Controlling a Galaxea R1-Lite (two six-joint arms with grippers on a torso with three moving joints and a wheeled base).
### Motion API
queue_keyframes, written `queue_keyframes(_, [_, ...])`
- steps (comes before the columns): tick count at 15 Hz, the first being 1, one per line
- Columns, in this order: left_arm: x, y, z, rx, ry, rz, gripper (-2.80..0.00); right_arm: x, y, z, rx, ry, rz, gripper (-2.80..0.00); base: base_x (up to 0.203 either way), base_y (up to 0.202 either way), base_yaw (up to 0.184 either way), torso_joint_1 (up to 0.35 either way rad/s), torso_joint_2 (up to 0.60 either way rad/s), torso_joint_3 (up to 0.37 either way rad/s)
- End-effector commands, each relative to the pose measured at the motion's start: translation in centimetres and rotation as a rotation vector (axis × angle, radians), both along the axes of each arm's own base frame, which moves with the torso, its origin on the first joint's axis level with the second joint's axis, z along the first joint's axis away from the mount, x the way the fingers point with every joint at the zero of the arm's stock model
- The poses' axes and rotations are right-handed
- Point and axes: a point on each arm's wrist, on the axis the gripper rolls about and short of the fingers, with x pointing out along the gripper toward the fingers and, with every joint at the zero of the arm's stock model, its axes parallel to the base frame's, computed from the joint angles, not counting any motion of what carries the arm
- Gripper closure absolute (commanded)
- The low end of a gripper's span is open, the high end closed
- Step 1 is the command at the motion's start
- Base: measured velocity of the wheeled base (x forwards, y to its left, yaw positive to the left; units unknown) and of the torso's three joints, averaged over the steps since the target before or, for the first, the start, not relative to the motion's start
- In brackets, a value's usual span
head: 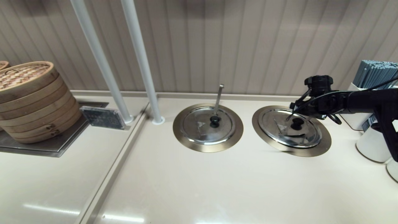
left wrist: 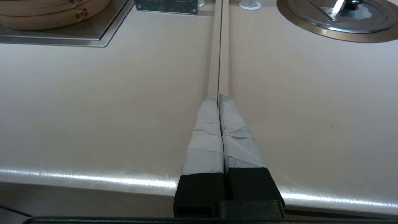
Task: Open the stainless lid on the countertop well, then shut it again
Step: Put the spoon in the groove
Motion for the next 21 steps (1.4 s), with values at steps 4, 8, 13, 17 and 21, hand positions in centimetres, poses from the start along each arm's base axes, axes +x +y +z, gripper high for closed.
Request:
queue_keyframes(4, [0.0,0.0,0.0,0.000,0.000,0.000,0.00,0.9,1.1,-0.5,-0.006,-0.005,0.025,-2.80,0.000,0.000,0.000,0.000,0.00,0.000])
queue_keyframes(8, [0.0,0.0,0.0,0.000,0.000,0.000,0.00,1.1,2.1,-0.7,-0.011,0.000,0.047,-2.80,0.000,0.000,0.000,0.000,0.00,0.000])
queue_keyframes(13, [0.0,0.0,0.0,0.000,0.001,0.000,0.00,1.2,2.6,-1.1,-0.012,0.006,0.055,-2.80,0.000,0.000,0.000,0.000,0.00,0.000])
queue_keyframes(17, [0.0,0.0,0.0,0.000,0.000,0.000,0.00,0.7,2.3,-1.1,-0.010,0.022,0.042,-2.80,0.000,0.000,0.000,0.000,0.00,0.000])
queue_keyframes(21, [0.0,0.0,0.0,-0.001,0.000,0.000,0.00,-2.3,2.2,-0.2,0.005,0.076,0.034,-2.80,0.000,0.000,0.000,0.000,0.00,0.000])
